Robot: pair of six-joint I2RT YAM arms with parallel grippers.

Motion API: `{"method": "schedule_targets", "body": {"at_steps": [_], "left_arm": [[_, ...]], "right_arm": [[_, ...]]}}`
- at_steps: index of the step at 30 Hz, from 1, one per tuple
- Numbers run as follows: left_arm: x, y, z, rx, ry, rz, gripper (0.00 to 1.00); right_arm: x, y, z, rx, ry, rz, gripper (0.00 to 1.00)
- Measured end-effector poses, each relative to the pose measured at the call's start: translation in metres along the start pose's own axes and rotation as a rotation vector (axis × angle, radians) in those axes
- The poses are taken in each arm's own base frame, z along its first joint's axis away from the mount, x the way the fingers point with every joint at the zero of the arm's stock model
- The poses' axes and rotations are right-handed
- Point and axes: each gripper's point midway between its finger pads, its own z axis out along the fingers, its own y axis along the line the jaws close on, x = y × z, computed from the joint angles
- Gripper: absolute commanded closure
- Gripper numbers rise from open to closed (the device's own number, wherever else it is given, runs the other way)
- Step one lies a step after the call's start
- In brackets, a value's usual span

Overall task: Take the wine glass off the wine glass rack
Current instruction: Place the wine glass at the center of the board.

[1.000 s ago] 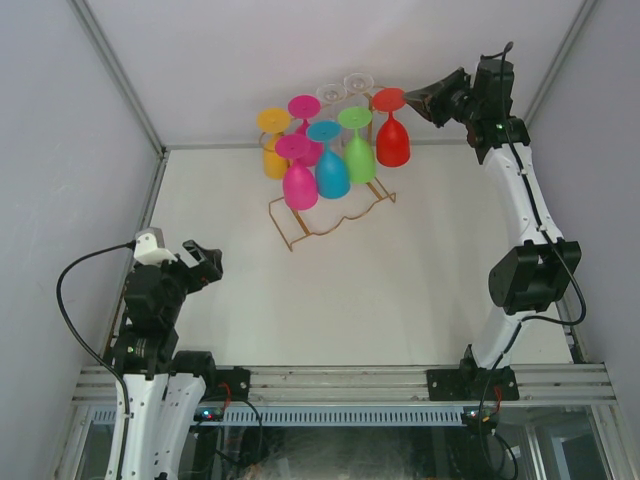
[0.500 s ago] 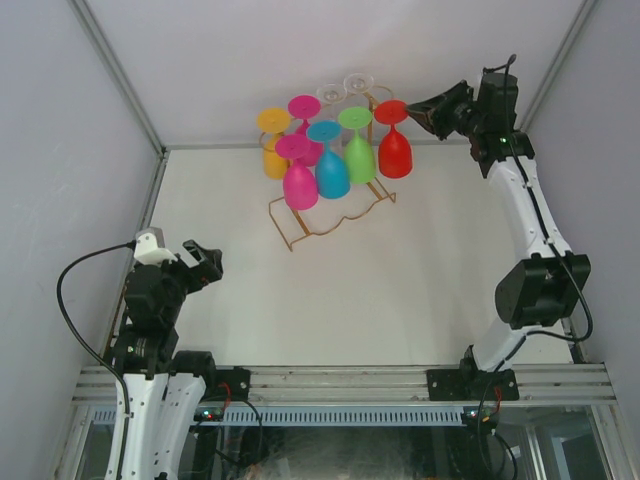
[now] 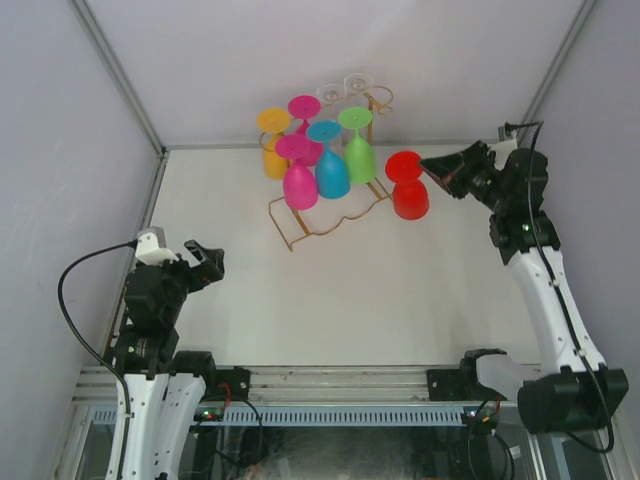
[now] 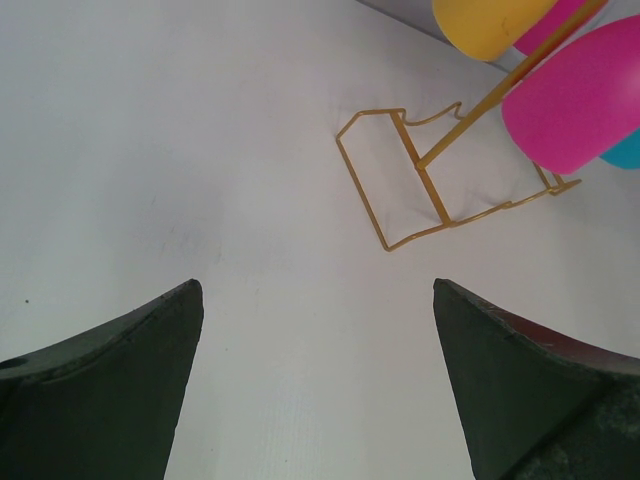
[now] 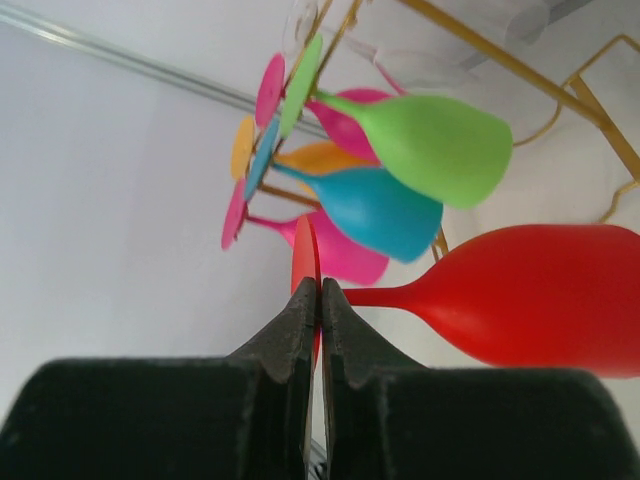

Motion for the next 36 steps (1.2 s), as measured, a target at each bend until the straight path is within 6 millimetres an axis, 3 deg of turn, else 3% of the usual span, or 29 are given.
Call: {"method": "schedule_targets", "body": {"at_steps": [8,11,15,19,25,29,33,36], "left_arm": [[0.004,-0.006,-0.001,0.043,-0.005,-0.016,0.00],[0.008,-0.017,-0.001,0.088,0.025,-0.080,0.07],[0.020,-0.049,0.005,0.247,0.099,-0.216,0.08],[0.049,-0.081,-0.001,0.409,0.231,-0.296,0.08],[0.065,-0.143,-0.032,0.668,0.346,-0.303,0.10],[0.087,-0.189,-0.061,0.828,0.417,-0.315,0.11],[0.115,-0.222,-0.080,0.881,0.482,-0.305,0.14],[0.124,-0.237,-0.081,0.886,0.481,-0.309,0.18]], "right_arm": [[0.092,-0.037,-0.053,-0.070,0.112,-0.047,1.00],[0.122,-0.052,-0.070,-0.102,0.158,-0.076,1.00],[0.141,-0.058,-0.082,-0.151,0.204,-0.172,1.00],[0.153,-0.060,-0.085,-0.204,0.260,-0.236,1.00],[0.188,-0.064,-0.083,-0.278,0.392,-0.236,1.00],[0.208,-0.046,-0.089,-0.376,0.448,-0.296,1.00],[0.219,-0.033,-0.093,-0.454,0.475,-0.344,1.00],[0.223,-0.030,-0.095,-0.474,0.486,-0.361,1.00]]}}
